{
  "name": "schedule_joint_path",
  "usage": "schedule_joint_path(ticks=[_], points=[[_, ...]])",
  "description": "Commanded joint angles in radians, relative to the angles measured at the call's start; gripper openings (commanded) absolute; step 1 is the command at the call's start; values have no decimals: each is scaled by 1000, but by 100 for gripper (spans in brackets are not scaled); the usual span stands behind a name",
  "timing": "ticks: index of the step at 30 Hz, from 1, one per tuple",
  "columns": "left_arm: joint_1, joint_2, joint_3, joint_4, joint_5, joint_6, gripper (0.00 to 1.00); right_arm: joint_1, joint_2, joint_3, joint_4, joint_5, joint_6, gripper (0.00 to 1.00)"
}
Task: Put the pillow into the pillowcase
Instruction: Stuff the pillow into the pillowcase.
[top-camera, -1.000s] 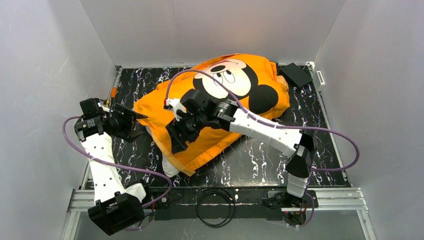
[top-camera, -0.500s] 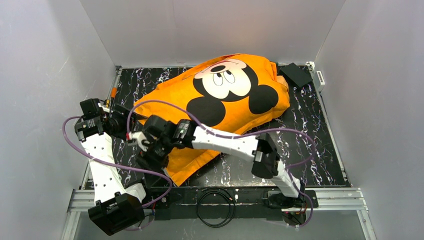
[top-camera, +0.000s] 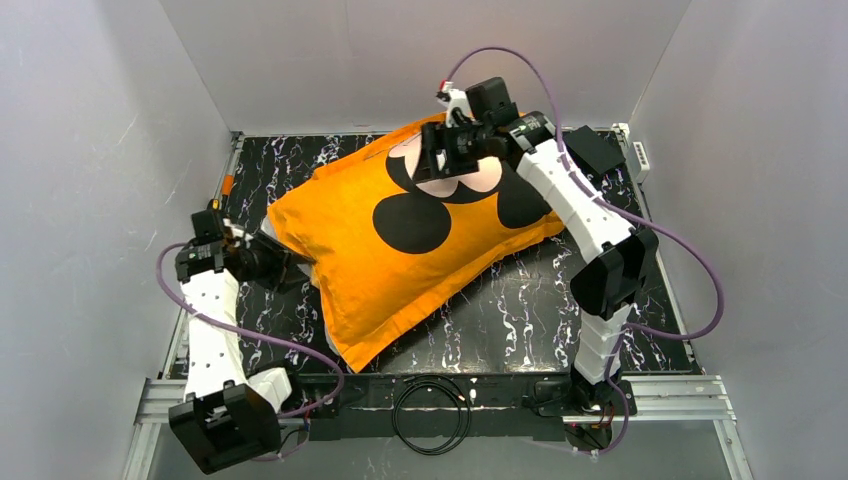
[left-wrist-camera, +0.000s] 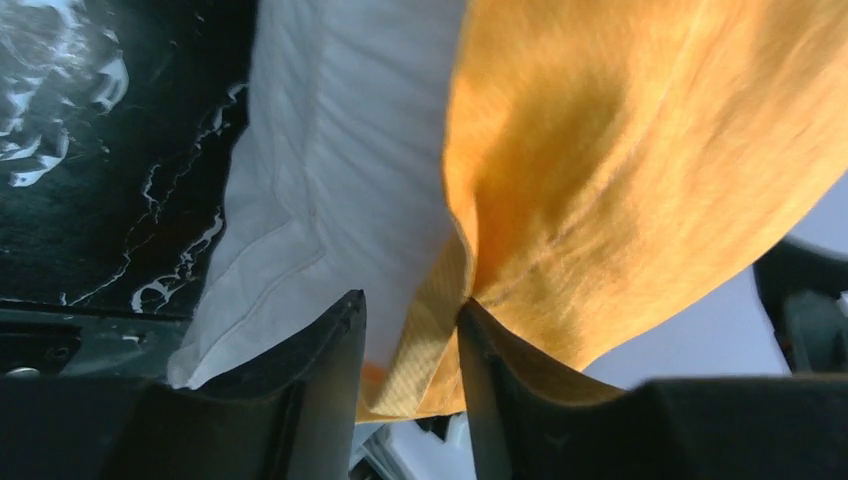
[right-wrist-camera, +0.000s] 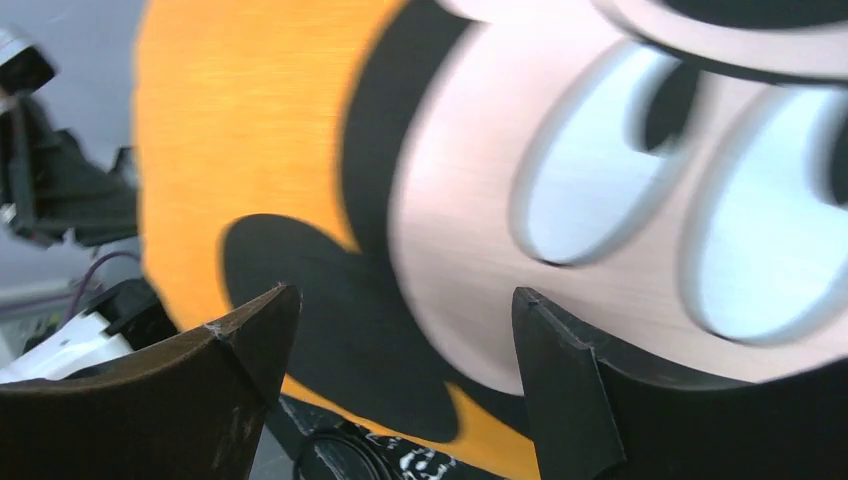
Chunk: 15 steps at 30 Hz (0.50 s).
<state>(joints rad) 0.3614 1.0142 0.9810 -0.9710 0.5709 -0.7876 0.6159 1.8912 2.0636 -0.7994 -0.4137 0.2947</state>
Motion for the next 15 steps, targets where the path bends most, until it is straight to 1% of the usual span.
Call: schedule_joint_path(ticks=[1,2,3,5,7,10,13,14,15], points=[[-146,2,-16,84,19,-54,24,-39,28,68,-177,87,-69,86],[-169,0,-6,88,5,-64,11,-46,31,70,-183,90,-73,86],[-181,-6,8,86,-6,-66,0,-52,30,66,-186,94,-74,87],[-183,-18,49,36,-53,-48,0,-61,29,50,-190,104,-71,86],[-183,-28,128,-55,-130,-6,0,-67,33,31,-197,114,-70,86],[-182,-51,202,-198,-278,41,0,-80,43,38,-222,149,-76,87],[-182,-94,181,-290,-441,40,0,-101,42,46,-234,174,-81,87],[-176,-104,158,-307,-480,25,0,-109,42,52,-241,184,-83,87],[-170,-107,135,-316,-489,12,0,-116,46,61,-252,194,-88,87]])
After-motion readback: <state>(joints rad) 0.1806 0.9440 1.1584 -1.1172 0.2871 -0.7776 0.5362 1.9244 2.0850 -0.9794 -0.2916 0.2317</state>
